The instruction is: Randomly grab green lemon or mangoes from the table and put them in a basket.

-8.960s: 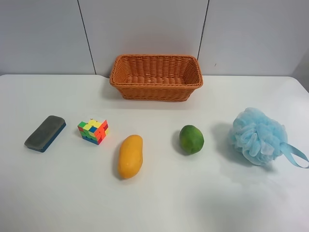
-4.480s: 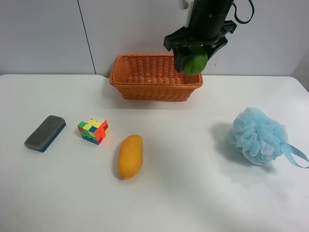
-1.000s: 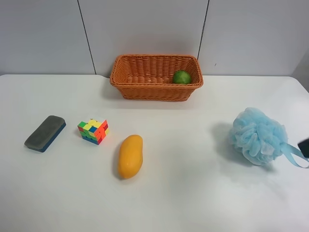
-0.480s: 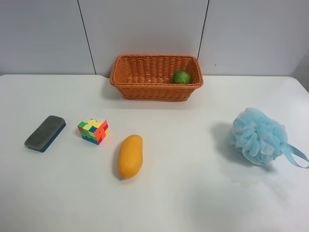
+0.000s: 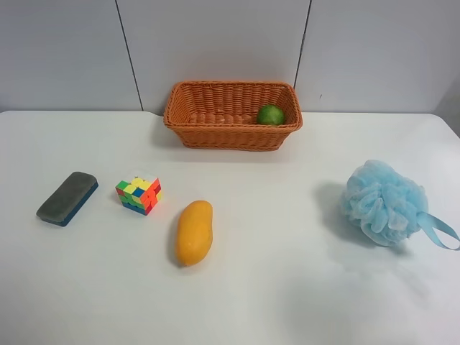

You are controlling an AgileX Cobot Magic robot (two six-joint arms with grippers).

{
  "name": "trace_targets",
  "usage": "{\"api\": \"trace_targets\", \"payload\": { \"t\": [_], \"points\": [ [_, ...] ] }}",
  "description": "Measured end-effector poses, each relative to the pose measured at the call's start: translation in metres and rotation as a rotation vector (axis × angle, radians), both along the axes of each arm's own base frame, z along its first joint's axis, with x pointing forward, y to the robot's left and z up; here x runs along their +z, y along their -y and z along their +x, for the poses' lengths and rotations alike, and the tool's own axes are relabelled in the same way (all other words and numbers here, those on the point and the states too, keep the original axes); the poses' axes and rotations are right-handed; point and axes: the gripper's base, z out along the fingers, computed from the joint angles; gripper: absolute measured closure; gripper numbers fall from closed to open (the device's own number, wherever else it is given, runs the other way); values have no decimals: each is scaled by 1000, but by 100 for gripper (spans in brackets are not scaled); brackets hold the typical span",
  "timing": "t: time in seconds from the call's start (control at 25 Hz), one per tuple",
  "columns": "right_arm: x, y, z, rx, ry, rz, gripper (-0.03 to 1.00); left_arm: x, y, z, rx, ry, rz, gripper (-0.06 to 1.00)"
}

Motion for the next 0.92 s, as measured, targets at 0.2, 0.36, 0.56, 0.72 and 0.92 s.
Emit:
{"api": "trace_targets", "payload": {
  "t": [0.2,0.36,0.56,0.72,0.92],
  "points": [
    [0,0,0,0,0,0,-2,0,0,0,0,0,0,-5],
    [0,1,-1,-63,5,2,-2,0,0,0,0,0,0,-5],
    [0,3,-10,-259,71,17,-2,0,0,0,0,0,0,-5],
    [0,3,-11,-350,78,15,-2,0,0,0,0,0,0,-5],
    [0,3,-11,-359,78,15,-2,0,0,0,0,0,0,-5]
  ]
}}
